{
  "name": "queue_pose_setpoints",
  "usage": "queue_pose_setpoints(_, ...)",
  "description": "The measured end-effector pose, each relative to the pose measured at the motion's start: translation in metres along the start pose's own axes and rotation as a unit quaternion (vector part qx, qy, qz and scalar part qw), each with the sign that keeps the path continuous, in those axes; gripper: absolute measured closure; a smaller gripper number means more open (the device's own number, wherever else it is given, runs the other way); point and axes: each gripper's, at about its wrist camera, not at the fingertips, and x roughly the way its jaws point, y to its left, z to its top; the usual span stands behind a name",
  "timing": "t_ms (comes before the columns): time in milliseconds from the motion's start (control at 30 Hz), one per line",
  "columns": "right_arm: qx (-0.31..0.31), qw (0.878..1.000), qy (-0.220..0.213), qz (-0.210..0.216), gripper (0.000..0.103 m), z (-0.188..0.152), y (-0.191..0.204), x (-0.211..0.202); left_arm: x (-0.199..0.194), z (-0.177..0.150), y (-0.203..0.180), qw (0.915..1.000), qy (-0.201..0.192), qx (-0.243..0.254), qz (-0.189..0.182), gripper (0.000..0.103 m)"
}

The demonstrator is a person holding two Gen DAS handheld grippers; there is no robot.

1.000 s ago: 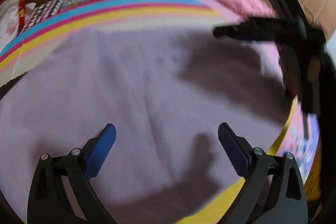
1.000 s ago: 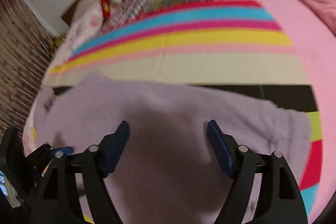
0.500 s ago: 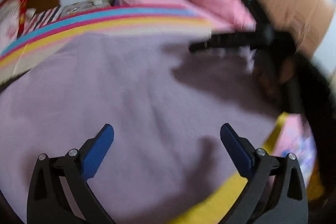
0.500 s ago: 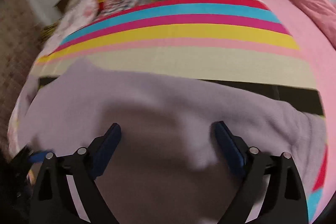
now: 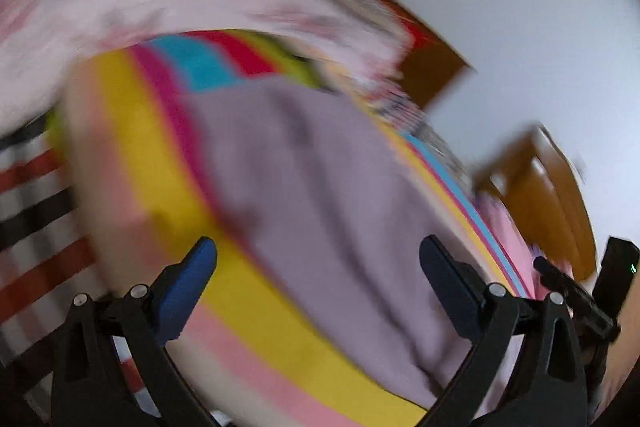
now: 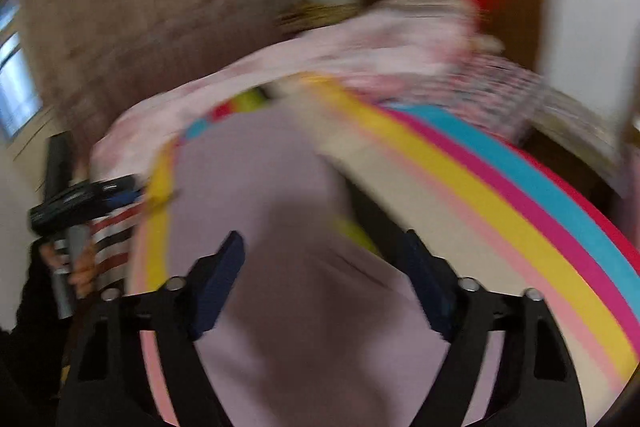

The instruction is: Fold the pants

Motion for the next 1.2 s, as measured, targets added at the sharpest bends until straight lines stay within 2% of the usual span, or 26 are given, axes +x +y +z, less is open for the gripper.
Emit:
queue_pose_setpoints(67,-0.026,0.998,0.031,0.053,0.039,0.037,0.037,0.055,-0.001,0.010,0.026,0.9989,-0.011,-0.040,0.023,0.002)
queue_pose_setpoints(133,-0.046,0.993,0.069,0.081,0.046,0.054,0.071,0.104,0.001,0.013,0.040,0.9965,-0.018,-0.067,0.045,0.002)
queue_pose_setpoints(200,-0.059,0.988,0.098,0.107,0.048,0.074,0.101,0.155,-0.003,0.012,0.052,0.9952,-0.022,-0.071,0.063,0.002)
queue_pose_setpoints(300,-0.021,0.978,0.133,0.158,0.048,0.084,0.126,0.202,-0.007,0.011,0.060,0.9936,-0.023,-0.063,0.091,0.002)
queue_pose_setpoints(367,-0.002,0.975,0.145,0.166,0.048,0.089,0.135,0.221,-0.005,0.015,0.063,0.9928,-0.027,-0.063,0.098,0.002)
queue_pose_setpoints(433,0.009,0.979,0.153,0.136,0.050,0.090,0.133,0.237,0.002,0.018,0.065,0.9926,-0.029,-0.063,0.100,0.002)
queue_pose_setpoints(500,0.008,0.985,0.151,0.077,0.058,0.092,0.133,0.237,0.011,0.023,0.067,0.9934,-0.024,-0.062,0.094,0.002)
queue_pose_setpoints(533,0.001,0.991,0.132,0.021,0.058,0.094,0.130,0.224,0.017,0.027,0.066,0.9940,-0.021,-0.061,0.088,0.002)
queue_pose_setpoints(600,-0.021,0.991,0.089,-0.096,0.054,0.097,0.124,0.210,0.023,0.030,0.063,0.9951,-0.022,-0.055,0.080,0.002)
queue_pose_setpoints(633,-0.017,0.989,0.073,-0.130,0.047,0.096,0.115,0.203,0.027,0.033,0.061,0.9955,-0.021,-0.052,0.076,0.002)
queue_pose_setpoints(667,0.005,0.988,0.073,-0.138,0.044,0.098,0.099,0.199,0.032,0.035,0.061,0.9961,-0.017,-0.052,0.069,0.002)
queue_pose_setpoints(733,0.028,0.991,0.069,-0.110,0.044,0.102,0.083,0.192,0.046,0.039,0.063,0.9969,-0.005,-0.059,0.051,0.002)
queue_pose_setpoints(833,-0.001,0.999,0.046,-0.004,0.044,0.120,0.095,0.194,0.062,0.045,0.066,0.9966,-0.008,-0.074,0.035,0.003)
queue_pose_setpoints(867,-0.024,0.998,0.049,0.038,0.044,0.129,0.102,0.201,0.065,0.048,0.068,0.9962,-0.013,-0.080,0.031,0.003)
queue_pose_setpoints(900,-0.040,0.995,0.065,0.057,0.044,0.133,0.105,0.210,0.067,0.051,0.068,0.9960,-0.018,-0.082,0.031,0.003)
queue_pose_setpoints(967,-0.053,0.991,0.100,0.075,0.045,0.142,0.103,0.231,0.073,0.061,0.067,0.9962,-0.021,-0.078,0.033,0.008)
queue_pose_setpoints(1033,-0.067,0.986,0.133,0.071,0.045,0.147,0.097,0.254,0.077,0.069,0.067,0.9964,-0.022,-0.073,0.037,0.015)
queue_pose_setpoints(1067,-0.070,0.983,0.153,0.067,0.048,0.146,0.092,0.266,0.080,0.073,0.066,0.9967,-0.021,-0.067,0.042,0.017)
queue_pose_setpoints(1100,-0.076,0.982,0.163,0.065,0.049,0.143,0.088,0.273,0.083,0.075,0.066,0.9968,-0.018,-0.060,0.050,0.024)
queue_pose_setpoints(1133,-0.084,0.981,0.164,0.068,0.050,0.142,0.088,0.277,0.085,0.077,0.065,0.9968,-0.015,-0.053,0.057,0.028)
queue_pose_setpoints(1167,-0.091,0.981,0.157,0.074,0.058,0.138,0.088,0.272,0.086,0.077,0.065,0.9969,-0.013,-0.050,0.059,0.029)
queue_pose_setpoints(1200,-0.094,0.980,0.154,0.083,0.062,0.136,0.088,0.266,0.087,0.077,0.065,0.9970,-0.014,-0.046,0.061,0.031)
